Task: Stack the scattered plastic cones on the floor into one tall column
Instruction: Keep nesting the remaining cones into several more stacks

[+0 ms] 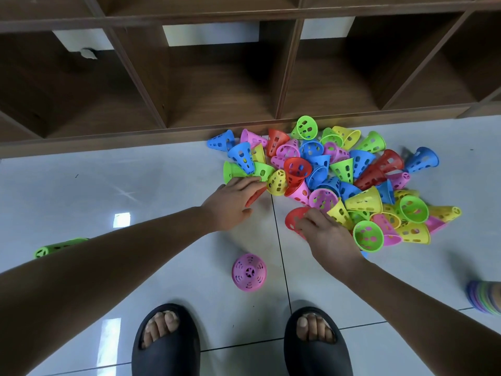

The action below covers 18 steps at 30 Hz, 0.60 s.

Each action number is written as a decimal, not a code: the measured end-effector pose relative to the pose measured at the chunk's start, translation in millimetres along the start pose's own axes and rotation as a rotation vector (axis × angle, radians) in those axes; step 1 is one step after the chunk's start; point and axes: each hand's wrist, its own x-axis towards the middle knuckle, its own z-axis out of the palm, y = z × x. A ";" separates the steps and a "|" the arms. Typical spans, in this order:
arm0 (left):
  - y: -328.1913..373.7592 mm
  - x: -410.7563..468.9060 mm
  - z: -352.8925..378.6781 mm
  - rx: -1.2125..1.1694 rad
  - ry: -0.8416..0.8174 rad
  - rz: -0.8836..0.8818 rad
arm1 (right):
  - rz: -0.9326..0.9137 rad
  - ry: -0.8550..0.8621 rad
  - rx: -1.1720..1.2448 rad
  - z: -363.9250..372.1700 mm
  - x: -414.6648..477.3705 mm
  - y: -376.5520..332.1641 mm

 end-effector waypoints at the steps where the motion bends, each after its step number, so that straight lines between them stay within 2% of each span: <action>1: 0.6 -0.7 0.6 0.008 0.018 -0.006 | 0.014 0.019 0.031 -2.2 0.1 -2.9; 5: -7.1 -9.8 2.3 0.027 0.153 -0.012 | 0.062 0.098 0.245 -18.7 0.1 -13.8; 10: -18.8 -29.3 4.4 -0.098 0.171 -0.094 | 0.283 0.063 0.632 -45.5 4.7 -31.7; 13: -21.4 -46.1 4.8 -0.154 0.213 -0.143 | 0.457 -0.014 1.000 -59.0 7.6 -42.6; 18: -5.7 -72.6 -9.8 -0.369 0.305 -0.309 | 0.557 -0.150 1.605 -66.4 3.3 -65.0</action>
